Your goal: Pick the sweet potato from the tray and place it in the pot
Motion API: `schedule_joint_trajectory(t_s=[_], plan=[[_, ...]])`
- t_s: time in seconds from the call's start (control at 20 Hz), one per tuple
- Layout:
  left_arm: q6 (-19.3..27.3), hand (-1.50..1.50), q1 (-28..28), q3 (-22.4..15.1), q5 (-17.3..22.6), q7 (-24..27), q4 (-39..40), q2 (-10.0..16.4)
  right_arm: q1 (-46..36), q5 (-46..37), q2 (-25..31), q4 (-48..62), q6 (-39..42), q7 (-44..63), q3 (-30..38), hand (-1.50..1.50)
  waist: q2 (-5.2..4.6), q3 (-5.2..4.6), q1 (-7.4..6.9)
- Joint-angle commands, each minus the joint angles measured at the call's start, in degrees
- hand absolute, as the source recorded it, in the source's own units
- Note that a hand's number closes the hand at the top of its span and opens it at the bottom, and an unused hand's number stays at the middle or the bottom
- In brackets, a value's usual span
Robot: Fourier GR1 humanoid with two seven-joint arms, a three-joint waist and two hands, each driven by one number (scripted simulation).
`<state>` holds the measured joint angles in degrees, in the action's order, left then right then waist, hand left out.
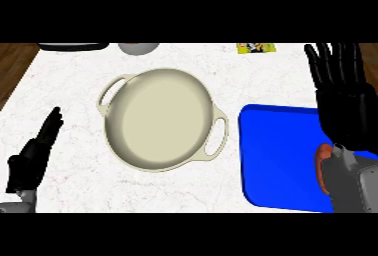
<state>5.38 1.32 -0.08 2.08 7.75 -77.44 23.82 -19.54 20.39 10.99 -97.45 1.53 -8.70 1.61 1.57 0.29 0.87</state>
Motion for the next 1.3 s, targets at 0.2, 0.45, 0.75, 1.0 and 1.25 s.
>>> schedule_joint_trajectory(t_s=[0.2,0.45,0.75,1.0,1.25], plan=[[-5.3,0.0,1.1,-5.9,3.1,-5.7,0.4,-5.7,16.2,-7.3,9.8,9.9,1.8,10.8,-0.8,1.5,-2.36,-0.35,2.0],[-7.1,0.0,-1.1,-7.9,5.6,-8.2,0.9,-9.0,20.4,-25.7,12.0,8.6,-20.3,-1.1,8.2,-1.5,-1.46,-0.26,4.49],[-7.1,0.0,3.3,-10.6,5.4,-16.1,-1.2,-11.5,32.4,-22.9,4.3,-6.4,-23.8,-11.1,9.6,-1.5,-1.33,-0.29,0.85],[-9.5,0.0,2.1,-8.7,5.7,-13.4,-0.3,-9.4,37.6,-25.7,12.3,-17.4,-18.2,14.7,8.2,-1.5,-1.45,-0.45,0.15],[-9.8,0.0,4.4,-9.5,5.8,-16.5,-1.6,-10.5,30.5,-22.8,16.8,-18.4,-13.9,34.2,8.4,-1.5,-1.66,-0.4,-1.05]])
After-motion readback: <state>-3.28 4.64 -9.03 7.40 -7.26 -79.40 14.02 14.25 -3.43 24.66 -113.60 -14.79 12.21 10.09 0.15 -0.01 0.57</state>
